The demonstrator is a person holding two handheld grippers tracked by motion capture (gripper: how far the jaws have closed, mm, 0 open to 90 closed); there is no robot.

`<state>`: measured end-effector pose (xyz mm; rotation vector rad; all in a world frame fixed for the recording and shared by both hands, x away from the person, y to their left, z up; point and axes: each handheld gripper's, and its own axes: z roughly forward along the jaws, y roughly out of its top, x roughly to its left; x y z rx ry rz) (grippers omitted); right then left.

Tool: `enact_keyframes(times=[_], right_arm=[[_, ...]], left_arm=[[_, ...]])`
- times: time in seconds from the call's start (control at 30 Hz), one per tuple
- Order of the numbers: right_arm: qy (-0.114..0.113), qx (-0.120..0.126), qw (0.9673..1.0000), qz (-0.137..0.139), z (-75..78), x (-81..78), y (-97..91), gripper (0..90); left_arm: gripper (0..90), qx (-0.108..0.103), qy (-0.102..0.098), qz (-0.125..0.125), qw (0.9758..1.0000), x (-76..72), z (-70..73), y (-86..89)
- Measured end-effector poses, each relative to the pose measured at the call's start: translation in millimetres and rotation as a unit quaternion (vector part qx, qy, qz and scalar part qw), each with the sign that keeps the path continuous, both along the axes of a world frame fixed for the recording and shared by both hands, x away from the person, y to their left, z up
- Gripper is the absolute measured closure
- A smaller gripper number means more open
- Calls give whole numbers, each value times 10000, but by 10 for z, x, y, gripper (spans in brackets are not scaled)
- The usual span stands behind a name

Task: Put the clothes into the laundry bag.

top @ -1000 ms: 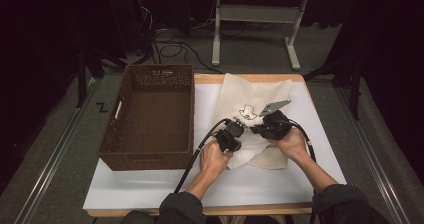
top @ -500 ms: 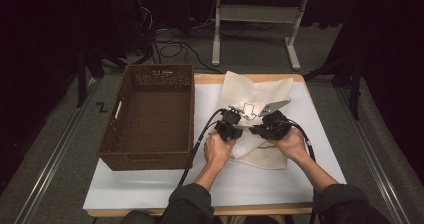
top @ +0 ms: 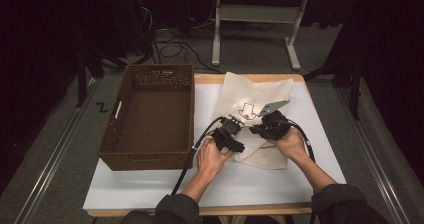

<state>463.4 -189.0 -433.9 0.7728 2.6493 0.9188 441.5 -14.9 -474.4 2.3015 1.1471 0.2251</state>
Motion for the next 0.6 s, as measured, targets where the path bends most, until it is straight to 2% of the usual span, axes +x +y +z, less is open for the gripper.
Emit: enact_keyframes(times=[0.1,0.23,0.33,0.4,0.53,0.57,0.6], right_arm=[[28,-5,10000,2,-10,10,-8,882],[31,7,10000,16,-27,29,-22,882],[65,-14,10000,-7,-26,11,-18,882],[74,-5,10000,-24,-26,11,-23,882],[79,-14,10000,-18,-31,9,-12,882],[79,-12,10000,-15,-32,9,-10,882],[77,-17,10000,8,-31,11,-11,882]], left_arm=[[442,50,-107,60,9999,32,-43,-36],[585,381,-271,88,9989,71,-153,-96],[646,573,-384,92,9976,73,-154,-131],[708,623,-432,105,9971,74,-157,-124],[857,462,-256,197,9984,129,-137,-54],[896,146,-3,185,9997,167,-131,-11],[897,31,113,211,9997,183,-140,-5]])
